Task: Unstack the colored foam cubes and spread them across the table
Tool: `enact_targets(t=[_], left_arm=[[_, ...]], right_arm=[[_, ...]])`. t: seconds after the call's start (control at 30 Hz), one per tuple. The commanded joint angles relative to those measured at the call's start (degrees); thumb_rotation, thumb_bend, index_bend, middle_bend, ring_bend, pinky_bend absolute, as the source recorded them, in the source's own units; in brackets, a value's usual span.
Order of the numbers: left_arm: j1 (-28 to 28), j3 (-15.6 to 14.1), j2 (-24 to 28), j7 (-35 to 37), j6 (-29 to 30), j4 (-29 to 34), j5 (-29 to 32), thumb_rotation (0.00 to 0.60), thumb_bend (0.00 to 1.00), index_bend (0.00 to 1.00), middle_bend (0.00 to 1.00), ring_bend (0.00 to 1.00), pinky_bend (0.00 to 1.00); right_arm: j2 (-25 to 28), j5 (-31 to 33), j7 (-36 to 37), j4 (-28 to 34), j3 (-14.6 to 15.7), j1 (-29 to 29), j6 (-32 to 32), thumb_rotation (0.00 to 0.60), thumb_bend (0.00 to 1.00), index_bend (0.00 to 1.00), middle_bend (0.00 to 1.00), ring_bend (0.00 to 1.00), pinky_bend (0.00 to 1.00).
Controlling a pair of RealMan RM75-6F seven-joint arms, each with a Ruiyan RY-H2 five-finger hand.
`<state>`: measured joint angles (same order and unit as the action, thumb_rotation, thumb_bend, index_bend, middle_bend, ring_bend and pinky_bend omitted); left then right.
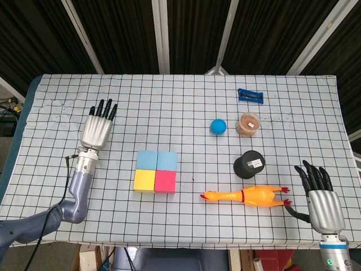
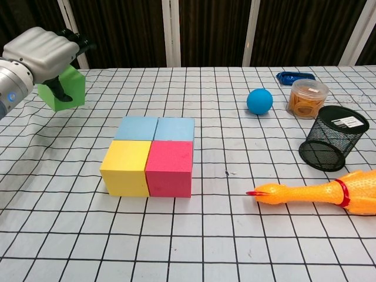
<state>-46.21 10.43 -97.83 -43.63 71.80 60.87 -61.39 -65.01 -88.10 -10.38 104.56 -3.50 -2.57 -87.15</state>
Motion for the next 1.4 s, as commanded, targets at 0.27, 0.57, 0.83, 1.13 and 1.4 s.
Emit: enact_targets(t=[0.27, 0.57, 0.83, 1.13, 1.4], left_arm=[[2.00, 3.37, 3.62, -7.37, 2.94, 11.26, 3.42, 0.600, 0.00, 0.02, 0.00, 0.00, 0.13], [5.38, -0.10, 12.52, -0.88, 2.62, 24.81, -2.78, 0.600, 0.00, 0.04, 0.02, 0.02, 0.16], [12.20, -8.00, 25.86, 0.42, -2.40, 44.19, 3.09, 0.600, 0.00, 0.05, 0.04, 0.02, 0.18], [11.18, -10.61, 26.87, 6.08, -12.04, 47.55, 4.24, 0.600, 0.00, 0.05, 0.05, 0.04, 0.20], [9.74, -9.56, 22.39, 5.69, -11.76, 47.49, 2.54, 0.600, 0.00, 0.05, 0.05, 0.05, 0.21]], right_arm=[[0.16, -0.16, 0.30, 0.08, 0.17, -0.05, 0.10, 0.600, 0.04, 0.11, 0.00, 0.06, 0.00], [0.02, -0.11, -0.14, 0.12, 0.34, -0.33, 0.68, 0.600, 0.04, 0.11, 0.00, 0.06, 0.00], [0.32, -0.76, 0.12, 0.50, 0.65, -0.11, 0.23, 0.600, 0.04, 0.11, 0.00, 0.06, 0.00], [0.54, -0.98, -0.14, 0.75, 0.89, -0.14, 0.39, 0.600, 0.04, 0.11, 0.00, 0.06, 0.00], [1.06, -0.60, 0.96, 0.54, 0.62, 0.05, 0.00, 0.600, 0.04, 0.11, 0.00, 0.06, 0.00]])
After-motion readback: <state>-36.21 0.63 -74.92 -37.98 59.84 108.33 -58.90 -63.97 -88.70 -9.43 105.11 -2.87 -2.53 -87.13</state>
